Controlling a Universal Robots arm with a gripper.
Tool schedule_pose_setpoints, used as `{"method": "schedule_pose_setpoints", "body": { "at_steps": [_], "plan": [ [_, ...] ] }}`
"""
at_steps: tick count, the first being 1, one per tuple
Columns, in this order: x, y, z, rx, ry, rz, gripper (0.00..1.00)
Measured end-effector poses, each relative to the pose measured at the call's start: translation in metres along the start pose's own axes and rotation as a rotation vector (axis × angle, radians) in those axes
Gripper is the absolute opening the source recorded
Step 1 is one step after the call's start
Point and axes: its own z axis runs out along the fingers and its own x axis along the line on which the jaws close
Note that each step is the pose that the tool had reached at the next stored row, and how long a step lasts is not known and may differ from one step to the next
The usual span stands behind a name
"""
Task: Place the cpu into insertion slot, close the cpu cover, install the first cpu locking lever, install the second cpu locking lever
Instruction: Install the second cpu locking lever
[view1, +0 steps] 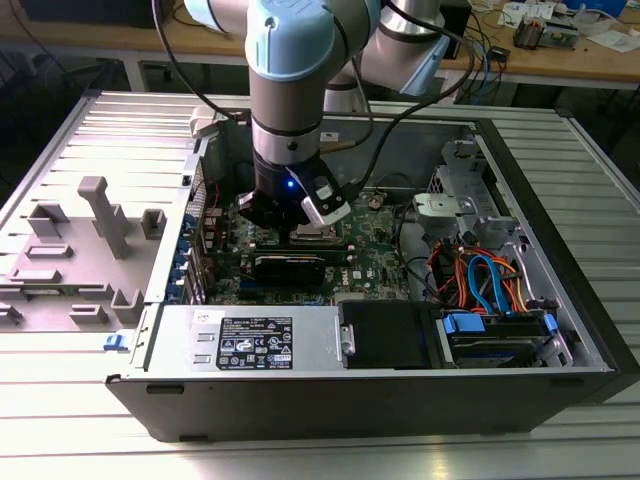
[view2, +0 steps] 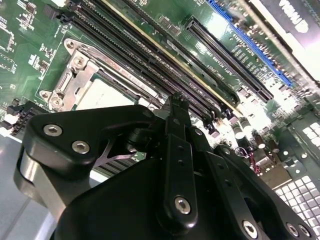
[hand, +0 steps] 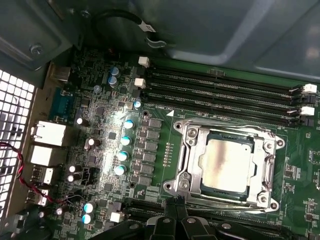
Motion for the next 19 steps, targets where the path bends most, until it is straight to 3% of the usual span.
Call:
{"method": "schedule_pose_setpoints", "body": {
  "at_steps": [3,8,19],
  "plan": [
    [0.0021,0.001,0.0012,-0.0014,0.0001,0.0,0.11],
    [0.0016,0.0033,0.0038,-0.012,-0.0019,0.0,0.11],
    [0.0016,0.0046,0.0073,-0.0176,-0.0028,0.0,0.11]
  ]
}}
